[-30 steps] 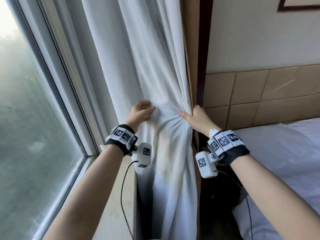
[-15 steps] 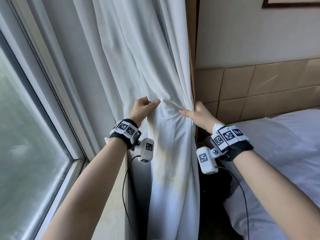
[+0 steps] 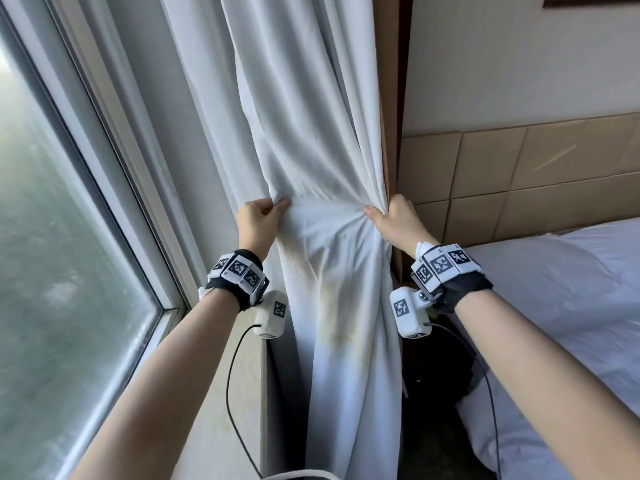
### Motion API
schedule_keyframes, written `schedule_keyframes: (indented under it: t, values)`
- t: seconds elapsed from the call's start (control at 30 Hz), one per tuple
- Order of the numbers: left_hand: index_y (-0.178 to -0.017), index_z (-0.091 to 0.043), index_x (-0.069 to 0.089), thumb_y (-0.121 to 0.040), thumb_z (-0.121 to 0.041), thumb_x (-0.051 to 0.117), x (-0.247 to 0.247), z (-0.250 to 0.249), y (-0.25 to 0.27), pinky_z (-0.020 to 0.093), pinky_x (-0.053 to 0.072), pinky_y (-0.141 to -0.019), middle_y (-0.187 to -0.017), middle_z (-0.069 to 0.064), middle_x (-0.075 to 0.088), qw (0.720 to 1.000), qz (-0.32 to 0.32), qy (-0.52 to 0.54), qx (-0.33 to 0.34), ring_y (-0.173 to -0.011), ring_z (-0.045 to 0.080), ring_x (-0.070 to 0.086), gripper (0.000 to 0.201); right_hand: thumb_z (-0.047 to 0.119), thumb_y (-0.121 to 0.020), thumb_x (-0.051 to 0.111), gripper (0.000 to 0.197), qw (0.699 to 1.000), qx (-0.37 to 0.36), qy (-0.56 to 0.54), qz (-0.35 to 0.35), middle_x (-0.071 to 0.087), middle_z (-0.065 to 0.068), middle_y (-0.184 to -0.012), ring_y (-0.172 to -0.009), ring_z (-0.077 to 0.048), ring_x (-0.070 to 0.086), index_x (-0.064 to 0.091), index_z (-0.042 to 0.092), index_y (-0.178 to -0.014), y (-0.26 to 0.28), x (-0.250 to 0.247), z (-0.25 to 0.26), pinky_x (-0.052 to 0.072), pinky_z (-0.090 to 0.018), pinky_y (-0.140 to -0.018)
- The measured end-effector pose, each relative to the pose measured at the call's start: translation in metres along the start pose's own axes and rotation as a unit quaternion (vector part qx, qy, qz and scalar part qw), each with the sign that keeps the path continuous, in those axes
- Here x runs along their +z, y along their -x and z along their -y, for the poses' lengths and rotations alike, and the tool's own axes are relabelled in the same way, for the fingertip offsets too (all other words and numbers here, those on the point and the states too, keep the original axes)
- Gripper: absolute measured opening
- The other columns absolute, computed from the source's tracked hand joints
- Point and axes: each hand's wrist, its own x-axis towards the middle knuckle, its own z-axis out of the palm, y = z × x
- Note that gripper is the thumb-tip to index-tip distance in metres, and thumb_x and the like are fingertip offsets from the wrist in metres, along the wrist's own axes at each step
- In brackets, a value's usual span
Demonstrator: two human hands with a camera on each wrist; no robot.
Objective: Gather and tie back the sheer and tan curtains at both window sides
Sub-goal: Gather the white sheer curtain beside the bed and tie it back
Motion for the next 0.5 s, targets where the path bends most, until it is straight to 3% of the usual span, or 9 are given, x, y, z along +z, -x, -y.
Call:
schedule_keyframes:
  t: [0.07,0.17,0.23,0.37,0.5]
  values:
    - [-0.049,-0.016,0.027,-0.089,-0.029,0.066,-0.008,-0.003,0.006,0.027,0.016,-0.045,-0.047,-0.003,0.02,0.995,-0.026,-0.094,0.03,-0.046,0.013,0.02,0.057,0.034,-0.098,0.05,0.032,1.0,-0.004,0.022,-0.011,0.046,-0.007,-0.091,-0.1,-0.033,0.052,0.043,0.007,-0.084,0.001,0.003,0.004,0.037,-0.032,-0.076]
    - [-0.055,-0.011,0.033,-0.09,-0.034,0.058,-0.018,-0.01,0.017,0.033,0.027,-0.049,-0.049,0.0,0.034,0.969,-0.065,-0.23,0.056,-0.053,0.029,0.036,0.049,0.033,-0.1,0.047,0.035,0.998,-0.007,0.054,-0.01,0.05,-0.025,-0.115,-0.111,-0.042,0.049,0.05,-0.002,-0.103,0.002,0.011,0.014,0.04,-0.039,-0.09]
    - [-0.06,-0.013,0.033,-0.091,-0.03,0.056,-0.021,-0.016,0.029,0.035,0.032,-0.051,-0.056,-0.001,0.039,0.953,-0.094,-0.27,0.1,-0.056,0.033,0.041,0.041,0.031,-0.099,0.047,0.036,0.996,-0.016,0.081,-0.017,0.05,-0.029,-0.117,-0.11,-0.046,0.05,0.052,-0.004,-0.105,0.003,0.018,0.021,0.042,-0.042,-0.092]
    - [-0.065,-0.017,0.029,-0.083,-0.012,0.055,-0.016,-0.029,0.056,0.03,0.026,-0.053,-0.062,-0.004,0.035,0.943,-0.119,-0.236,0.204,-0.054,0.027,0.033,0.033,0.018,-0.092,0.051,0.024,0.988,-0.058,0.136,-0.046,0.058,-0.031,-0.106,-0.099,-0.049,0.056,0.055,-0.005,-0.099,0.009,0.032,0.029,0.049,-0.046,-0.082]
    - [-0.065,-0.012,0.036,-0.078,-0.003,0.056,0.003,-0.047,0.068,0.028,0.028,-0.054,-0.06,0.003,0.042,0.954,-0.047,-0.148,0.258,-0.057,0.019,0.038,0.026,0.012,-0.088,0.052,0.019,0.983,-0.087,0.149,-0.056,0.062,-0.031,-0.098,-0.092,-0.049,0.059,0.056,-0.004,-0.096,0.018,0.037,0.035,0.052,-0.048,-0.076]
